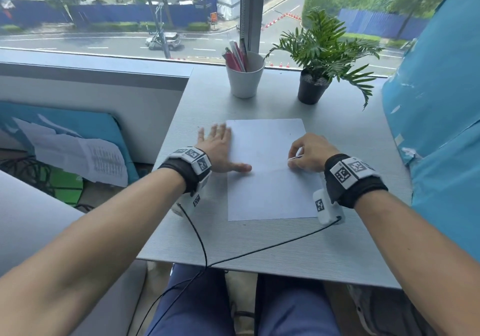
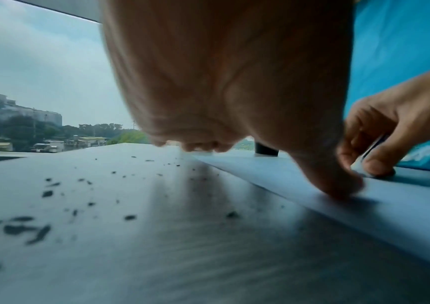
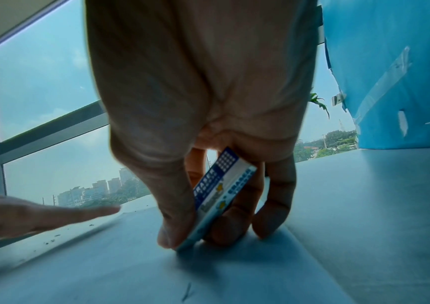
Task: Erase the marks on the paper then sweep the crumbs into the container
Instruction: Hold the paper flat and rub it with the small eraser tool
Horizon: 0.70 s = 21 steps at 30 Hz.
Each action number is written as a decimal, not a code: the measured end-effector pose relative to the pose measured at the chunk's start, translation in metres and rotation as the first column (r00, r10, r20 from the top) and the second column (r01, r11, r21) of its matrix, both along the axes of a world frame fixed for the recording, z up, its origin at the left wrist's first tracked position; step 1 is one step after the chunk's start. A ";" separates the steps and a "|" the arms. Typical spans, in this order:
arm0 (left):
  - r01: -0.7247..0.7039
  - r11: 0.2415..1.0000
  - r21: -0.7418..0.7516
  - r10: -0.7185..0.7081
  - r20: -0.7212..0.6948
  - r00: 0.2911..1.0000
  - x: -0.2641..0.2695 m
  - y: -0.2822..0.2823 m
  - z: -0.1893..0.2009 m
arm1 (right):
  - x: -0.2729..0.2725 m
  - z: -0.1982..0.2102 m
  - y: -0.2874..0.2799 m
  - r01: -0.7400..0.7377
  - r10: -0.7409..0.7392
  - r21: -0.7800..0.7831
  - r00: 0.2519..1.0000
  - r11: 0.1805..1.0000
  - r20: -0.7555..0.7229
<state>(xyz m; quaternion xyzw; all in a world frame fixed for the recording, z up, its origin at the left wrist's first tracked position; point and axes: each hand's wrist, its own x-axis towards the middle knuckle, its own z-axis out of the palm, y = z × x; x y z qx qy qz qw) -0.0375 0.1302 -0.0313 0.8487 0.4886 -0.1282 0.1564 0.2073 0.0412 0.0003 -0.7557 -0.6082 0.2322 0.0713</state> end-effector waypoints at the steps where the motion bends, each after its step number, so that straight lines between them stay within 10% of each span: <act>1: 0.115 0.993 -0.028 -0.113 0.070 0.991 -0.001 -0.001 0.002 | -0.001 0.001 0.000 -0.003 0.003 -0.003 1.000 1.000 0.005; 16: 0.197 0.974 -0.113 -0.196 0.017 0.980 0.000 0.012 -0.002 | -0.065 0.001 0.076 0.027 0.003 0.210 0.990 0.977 -0.141; 21: 0.204 0.973 -0.107 -0.203 0.016 0.979 0.001 0.013 -0.004 | -0.078 -0.006 0.067 -0.187 0.205 0.131 0.968 0.974 -0.146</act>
